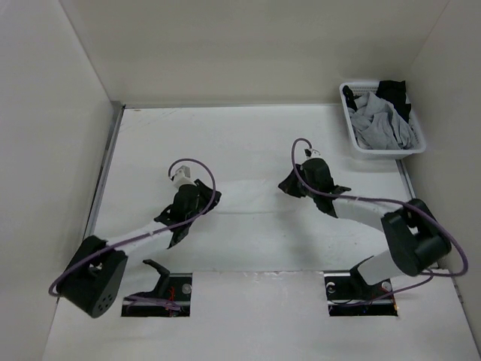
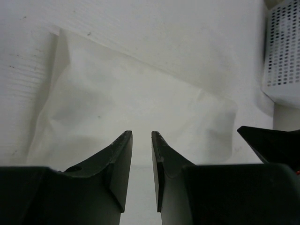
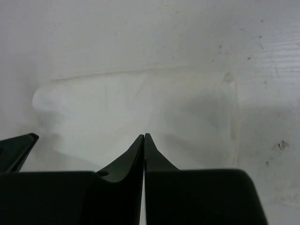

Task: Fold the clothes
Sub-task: Fold the tank top

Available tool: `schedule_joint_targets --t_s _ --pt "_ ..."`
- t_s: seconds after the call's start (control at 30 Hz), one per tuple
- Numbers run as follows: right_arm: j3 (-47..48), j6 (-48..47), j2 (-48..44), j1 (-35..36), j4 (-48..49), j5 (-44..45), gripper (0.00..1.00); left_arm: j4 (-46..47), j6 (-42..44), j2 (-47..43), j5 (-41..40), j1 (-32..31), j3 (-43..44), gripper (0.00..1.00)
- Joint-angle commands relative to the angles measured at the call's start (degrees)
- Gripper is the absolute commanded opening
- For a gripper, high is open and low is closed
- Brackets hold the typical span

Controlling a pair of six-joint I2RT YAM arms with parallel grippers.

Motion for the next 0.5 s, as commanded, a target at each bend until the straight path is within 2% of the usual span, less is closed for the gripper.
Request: schedule_joint_targets --t_s 0.0,0.13,0.33,0.47 --pt "2.78 1.85 7.58 -3.74 9.73 -3.25 0.04 9.84 -0.22 5.40 -1.21 2.37 1.02 0.22" --pt "1.65 4.57 12.61 -7.17 12.19 -2.99 0.03 13.54 0.04 8.92 0.37 6.32 -1.18 0.22" --pt "-1.78 5.90 11.40 -8.49 14.31 -2.73 0.06 14.51 1.62 8.49 0.90 8.70 -4.61 0.22" --pt "-5.91 5.02 4.21 -8.49 14.66 -2.73 0.22 13.29 2.06 4.11 2.30 10.20 -6.02 0.22"
